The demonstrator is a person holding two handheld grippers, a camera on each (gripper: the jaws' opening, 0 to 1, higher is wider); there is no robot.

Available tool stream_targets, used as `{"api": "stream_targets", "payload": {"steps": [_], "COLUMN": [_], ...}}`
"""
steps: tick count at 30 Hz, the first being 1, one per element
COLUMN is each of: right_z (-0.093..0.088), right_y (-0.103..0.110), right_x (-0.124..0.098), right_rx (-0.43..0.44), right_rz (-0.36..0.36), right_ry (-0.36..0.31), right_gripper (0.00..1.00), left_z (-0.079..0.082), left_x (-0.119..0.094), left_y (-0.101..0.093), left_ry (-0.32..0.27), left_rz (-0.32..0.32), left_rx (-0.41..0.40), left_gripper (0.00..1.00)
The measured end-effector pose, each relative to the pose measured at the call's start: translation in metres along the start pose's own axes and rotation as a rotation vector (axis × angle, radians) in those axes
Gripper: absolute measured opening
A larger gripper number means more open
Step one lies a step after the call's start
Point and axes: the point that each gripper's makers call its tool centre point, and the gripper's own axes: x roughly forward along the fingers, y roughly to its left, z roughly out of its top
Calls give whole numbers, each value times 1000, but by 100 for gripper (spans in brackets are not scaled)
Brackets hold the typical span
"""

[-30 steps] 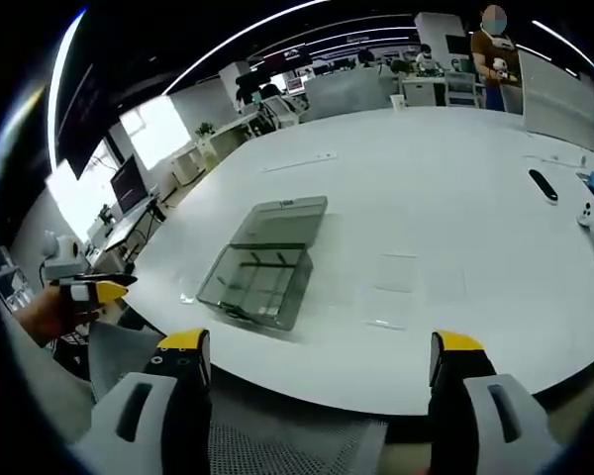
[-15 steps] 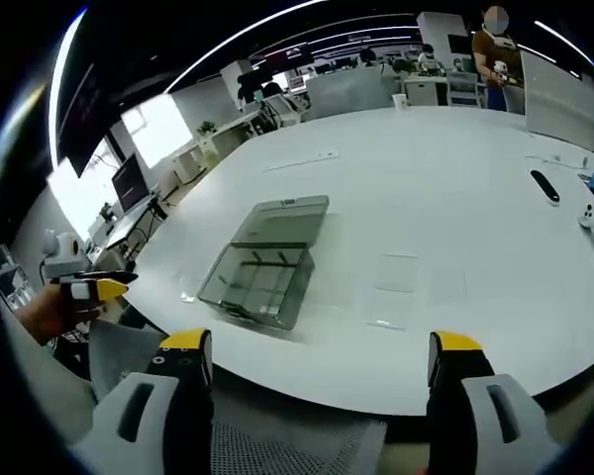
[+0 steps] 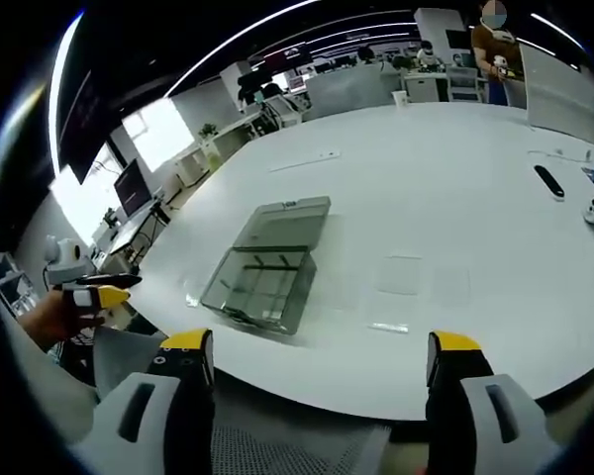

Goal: Insert the divider into the dual guide fixture by aligning both edges with the guide slots and pushing it downward to the bottom, including one-sided entry, uneven engagement, binding, and posture correction.

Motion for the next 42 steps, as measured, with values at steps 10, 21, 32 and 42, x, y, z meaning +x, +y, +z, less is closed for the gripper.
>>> {"api": "stream_targets", "payload": {"steps": [10, 21, 32, 42], "right_z": [10, 12, 18, 21], "right_y": [-6, -10, -20, -28], "right_x": [8, 20, 36, 51], "right_rx": [-18, -43, -51, -76], "right_rz": [2, 10, 11, 8], "right_ry": [12, 35, 54, 77], "right_gripper": [87, 84, 81, 78], "left_z": [-2, 2, 2, 11], "left_x": [9, 20, 26, 31], "left_y": [-13, -29, -36, -46], "left_ry": [17, 16, 29, -7], "left_rz": [-44, -103, -128, -177], "left_rx": [33, 81, 104, 155], "left_gripper": [84, 83, 83, 78]}}
